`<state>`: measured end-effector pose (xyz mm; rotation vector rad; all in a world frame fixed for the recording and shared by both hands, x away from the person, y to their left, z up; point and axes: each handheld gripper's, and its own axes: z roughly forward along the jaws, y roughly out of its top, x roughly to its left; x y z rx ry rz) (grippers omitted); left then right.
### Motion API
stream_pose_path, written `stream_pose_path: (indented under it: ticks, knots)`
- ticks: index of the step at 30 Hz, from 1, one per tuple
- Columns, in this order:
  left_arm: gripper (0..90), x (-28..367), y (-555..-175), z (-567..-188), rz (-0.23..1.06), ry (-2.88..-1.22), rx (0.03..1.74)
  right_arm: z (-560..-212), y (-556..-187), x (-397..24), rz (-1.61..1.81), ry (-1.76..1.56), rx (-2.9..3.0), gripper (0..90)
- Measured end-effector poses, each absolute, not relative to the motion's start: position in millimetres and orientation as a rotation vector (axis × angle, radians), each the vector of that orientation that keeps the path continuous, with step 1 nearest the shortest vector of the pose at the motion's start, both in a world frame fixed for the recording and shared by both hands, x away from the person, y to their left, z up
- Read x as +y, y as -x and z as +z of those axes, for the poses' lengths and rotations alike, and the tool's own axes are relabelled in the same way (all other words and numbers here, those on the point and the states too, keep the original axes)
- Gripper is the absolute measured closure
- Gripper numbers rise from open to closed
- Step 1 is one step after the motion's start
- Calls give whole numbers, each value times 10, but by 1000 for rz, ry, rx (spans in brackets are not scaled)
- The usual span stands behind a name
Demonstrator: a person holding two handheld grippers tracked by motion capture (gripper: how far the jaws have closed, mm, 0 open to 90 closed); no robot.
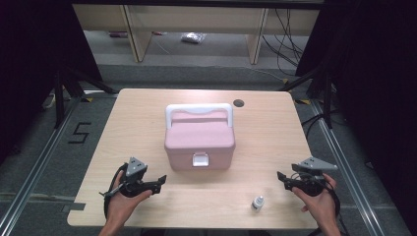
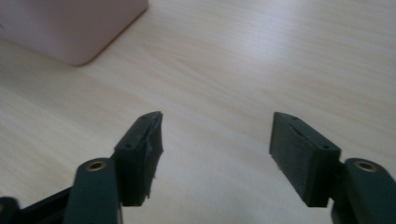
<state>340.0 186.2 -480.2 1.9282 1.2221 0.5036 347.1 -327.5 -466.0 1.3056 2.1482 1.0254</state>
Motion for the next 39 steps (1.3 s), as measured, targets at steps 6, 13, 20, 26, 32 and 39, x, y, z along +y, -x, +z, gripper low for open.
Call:
stream_pose_path:
  ticks: [6,13,20,26,32,39]
  knots:
    - [278,1925,-3615,-4810,514,-1910,1253,-4565,-3714,-3153,1020,-1197,2183,585]
    - [575,1970,-3875,-4765,526,-1870,1245,-4509,-3982,-2939,1082,-1172,2209,754]
    - [757,1901,-4114,-4723,527,-1914,1192,-4543,-4230,-2617,1115,-1128,2278,871]
    - [874,1853,-4271,-4784,509,-1934,1186,-4579,-4408,-2406,1143,-1046,2309,900]
    - [897,1783,-4350,-4803,486,-1926,1165,-4568,-4483,-2217,1156,-1017,2354,900]
    - [897,1730,-4352,-4801,456,-1911,1139,-4615,-4510,-2090,1184,-1021,2377,900]
